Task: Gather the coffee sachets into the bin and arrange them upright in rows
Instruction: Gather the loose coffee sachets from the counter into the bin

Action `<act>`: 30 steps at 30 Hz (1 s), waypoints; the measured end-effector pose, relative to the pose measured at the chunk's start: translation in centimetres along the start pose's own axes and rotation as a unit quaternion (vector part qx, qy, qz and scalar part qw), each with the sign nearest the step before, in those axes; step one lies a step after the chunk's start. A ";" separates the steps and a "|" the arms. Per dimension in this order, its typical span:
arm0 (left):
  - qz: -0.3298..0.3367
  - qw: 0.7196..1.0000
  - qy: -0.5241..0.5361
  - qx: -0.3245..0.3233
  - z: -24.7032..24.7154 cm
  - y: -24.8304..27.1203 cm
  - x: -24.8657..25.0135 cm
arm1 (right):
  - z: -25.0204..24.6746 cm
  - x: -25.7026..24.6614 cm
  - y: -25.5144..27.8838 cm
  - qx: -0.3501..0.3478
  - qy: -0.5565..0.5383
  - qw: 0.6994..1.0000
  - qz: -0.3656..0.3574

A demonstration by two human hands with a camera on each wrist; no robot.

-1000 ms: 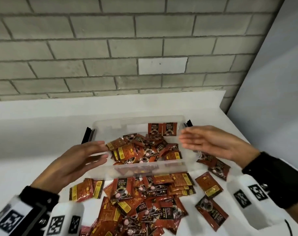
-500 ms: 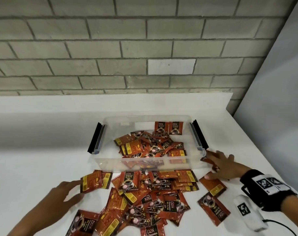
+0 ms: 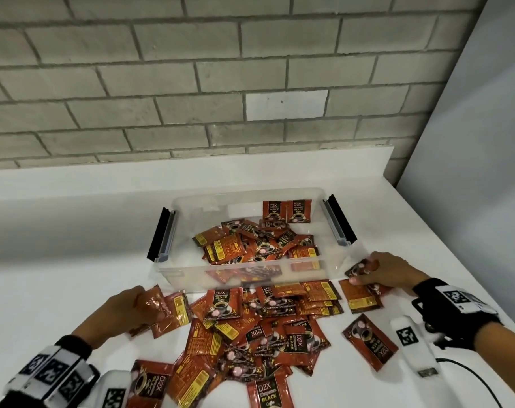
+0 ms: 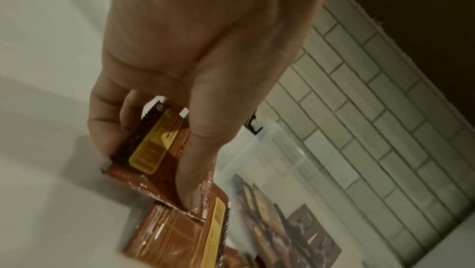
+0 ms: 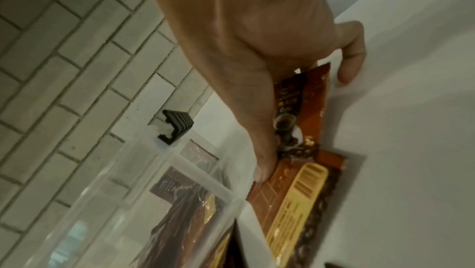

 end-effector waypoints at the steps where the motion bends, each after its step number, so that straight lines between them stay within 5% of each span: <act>1: -0.005 0.999 0.048 -0.007 -0.2 0.6 0.0 | -0.3 0.0 0.2 0.012 -0.030 0.999 0.001; 7: -0.032 0.976 0.206 -0.057 -2.1 5.2 2.1 | -3.9 1.2 0.6 0.042 -0.248 0.968 0.011; 11: 0.001 0.959 0.275 -0.068 -4.5 7.7 4.8 | -7.1 -0.4 2.9 -0.060 -0.364 0.929 -0.018; 17: 0.097 0.941 0.323 0.002 -7.6 5.0 11.4 | -9.5 -9.2 6.8 -0.171 -0.399 0.894 -0.114; 21: 0.090 0.926 0.366 0.003 -5.5 1.3 15.7 | -6.3 -15.7 7.0 -0.199 -0.356 0.908 -0.099; 24: 0.082 0.951 0.297 -0.001 -3.5 0.5 17.4 | -3.4 -18.2 6.4 -0.200 -0.317 0.924 -0.080; 27: 0.115 0.972 0.198 0.050 -3.9 1.3 17.1 | -2.6 -18.4 6.5 -0.144 -0.195 0.963 -0.114; 30: 0.151 0.968 0.177 0.096 -5.0 3.6 14.8 | -4.8 -16.6 7.7 -0.041 -0.171 0.967 -0.182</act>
Point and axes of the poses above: each hand's wrist, its own y-axis away from the middle knuckle, its own z-axis out of the palm, x = y × z, the point moved 7 cm from there along -y, towards the middle knuckle, and after that the axes turned 8 degrees about z, right-handed, at the moved point
